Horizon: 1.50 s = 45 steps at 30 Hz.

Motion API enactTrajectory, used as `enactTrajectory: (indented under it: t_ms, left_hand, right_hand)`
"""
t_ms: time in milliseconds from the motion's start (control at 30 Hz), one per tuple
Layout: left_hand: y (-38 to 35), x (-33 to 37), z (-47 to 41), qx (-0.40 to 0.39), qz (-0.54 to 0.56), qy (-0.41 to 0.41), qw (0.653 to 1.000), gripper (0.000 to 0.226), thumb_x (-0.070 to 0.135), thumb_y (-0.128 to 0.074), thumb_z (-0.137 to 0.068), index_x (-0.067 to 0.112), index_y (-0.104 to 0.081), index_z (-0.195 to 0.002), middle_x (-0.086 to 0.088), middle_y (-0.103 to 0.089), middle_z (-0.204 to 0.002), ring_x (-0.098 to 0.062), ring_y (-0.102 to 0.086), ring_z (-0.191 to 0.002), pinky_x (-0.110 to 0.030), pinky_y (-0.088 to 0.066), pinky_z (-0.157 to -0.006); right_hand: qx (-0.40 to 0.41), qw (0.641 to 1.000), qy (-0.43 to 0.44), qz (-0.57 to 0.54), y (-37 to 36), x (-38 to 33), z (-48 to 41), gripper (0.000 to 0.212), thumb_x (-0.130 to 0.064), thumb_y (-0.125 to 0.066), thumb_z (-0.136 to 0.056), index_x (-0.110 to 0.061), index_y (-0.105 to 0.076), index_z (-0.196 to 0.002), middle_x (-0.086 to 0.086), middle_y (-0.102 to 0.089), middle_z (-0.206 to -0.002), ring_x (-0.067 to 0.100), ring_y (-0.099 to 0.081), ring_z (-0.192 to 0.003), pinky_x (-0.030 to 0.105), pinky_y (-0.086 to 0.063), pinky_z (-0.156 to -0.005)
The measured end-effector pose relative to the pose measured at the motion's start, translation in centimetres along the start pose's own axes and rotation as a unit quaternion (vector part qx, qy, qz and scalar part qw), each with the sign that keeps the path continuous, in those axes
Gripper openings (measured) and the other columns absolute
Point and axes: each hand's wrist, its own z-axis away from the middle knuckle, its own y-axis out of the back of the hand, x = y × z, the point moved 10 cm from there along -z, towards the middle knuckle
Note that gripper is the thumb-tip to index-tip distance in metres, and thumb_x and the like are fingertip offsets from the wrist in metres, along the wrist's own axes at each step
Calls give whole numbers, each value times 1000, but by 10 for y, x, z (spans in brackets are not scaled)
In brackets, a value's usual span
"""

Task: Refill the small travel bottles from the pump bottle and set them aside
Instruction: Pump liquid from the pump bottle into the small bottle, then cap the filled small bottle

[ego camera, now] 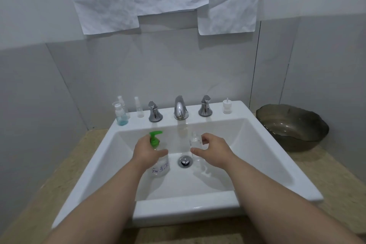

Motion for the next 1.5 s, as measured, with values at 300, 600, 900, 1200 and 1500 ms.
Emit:
enactTrajectory:
  t_ms: [300,600,900,1200,1500]
  left_hand:
    - [19,34,13,-8,-14,129,992,95,33,-86,-79,8,-25,-148,-14,-48,-137,-28,-57,-108,-40,-49,-87]
    - [-3,216,36,58,-149,-278,947,63,17,-68,-89,17,-44,-147,-6,-46,-146,-24,-43,-136,-36,-36,-111]
    - [-150,290,-17,-167,-354,-350,851,67,28,-75,-92,26,-42,-150,-5,-46,-145,-26,-52,-128,-35,-43,-100]
    - [-205,272,-64,-187,-420,-290,839,51,34,-72,-93,26,-55,-140,-1,-61,-135,-25,-59,-121,-35,-49,-96]
    - [-108,307,-15,-28,-57,-302,951,39,30,-75,-85,21,-54,-117,4,-60,-91,-15,-61,-82,-26,-41,-63]
  right_hand:
    - [68,997,-39,21,29,5,6,40,-45,-78,-86,-17,-63,-110,-1,-67,-108,21,-64,-103,37,-53,-90]
    - [112,991,-72,22,71,14,15,32,-43,-76,-88,-17,-62,-101,-7,-63,-93,19,-62,-89,35,-51,-77]
    - [82,992,-82,54,66,41,17,40,-48,-73,-89,-19,-61,-115,-3,-66,-112,23,-63,-103,38,-54,-89]
    - [89,991,-83,49,69,50,1,34,-48,-72,-90,-20,-59,-104,-3,-63,-102,21,-61,-93,36,-52,-79]
    - [86,992,-89,41,69,50,-1,48,-50,-72,-90,-18,-60,-124,0,-66,-118,24,-64,-104,35,-52,-84]
